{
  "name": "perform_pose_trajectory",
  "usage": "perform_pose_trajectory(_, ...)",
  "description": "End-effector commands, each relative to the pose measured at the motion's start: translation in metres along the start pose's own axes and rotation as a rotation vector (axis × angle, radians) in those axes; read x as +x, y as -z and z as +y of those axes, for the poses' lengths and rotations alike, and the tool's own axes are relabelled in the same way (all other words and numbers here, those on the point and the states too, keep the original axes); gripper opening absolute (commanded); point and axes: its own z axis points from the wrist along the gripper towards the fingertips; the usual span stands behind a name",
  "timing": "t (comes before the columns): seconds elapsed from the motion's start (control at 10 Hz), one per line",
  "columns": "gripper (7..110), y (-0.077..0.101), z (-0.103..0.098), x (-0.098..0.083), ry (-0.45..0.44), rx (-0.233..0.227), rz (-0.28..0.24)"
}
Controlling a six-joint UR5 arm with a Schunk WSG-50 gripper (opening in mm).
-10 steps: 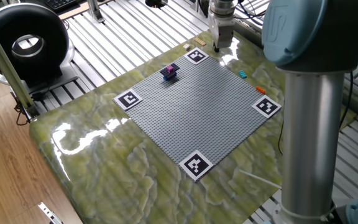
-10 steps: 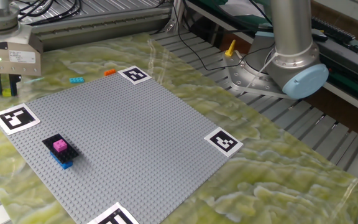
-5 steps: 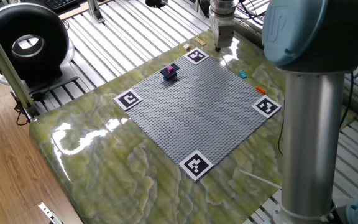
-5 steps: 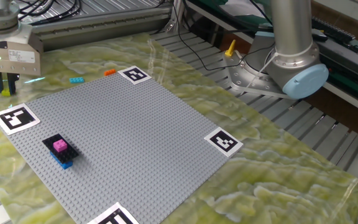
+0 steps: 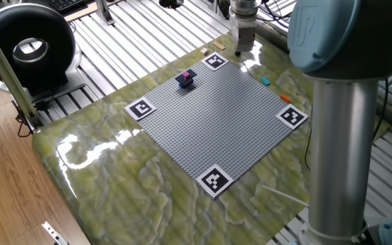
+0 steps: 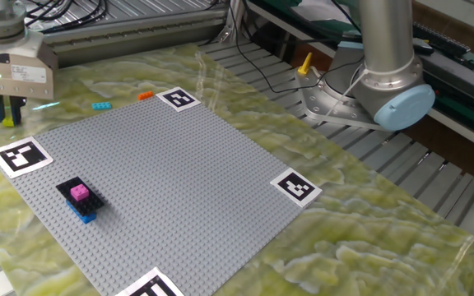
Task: Stack small Lego blocks one on top of the other
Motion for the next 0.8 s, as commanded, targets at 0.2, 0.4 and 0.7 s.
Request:
perform_pose_trajectory(0.2,7,0.035,0.028,-0.033,-0.330,-0.068,-0.053)
perform_pose_trajectory(0.4,7,0.064,0.045,-0.056,-0.472,-0.084,-0.024)
perform_pose_trajectory(0.7,7,0.096,0.066,-0.102,-0.628,-0.172,-0.073)
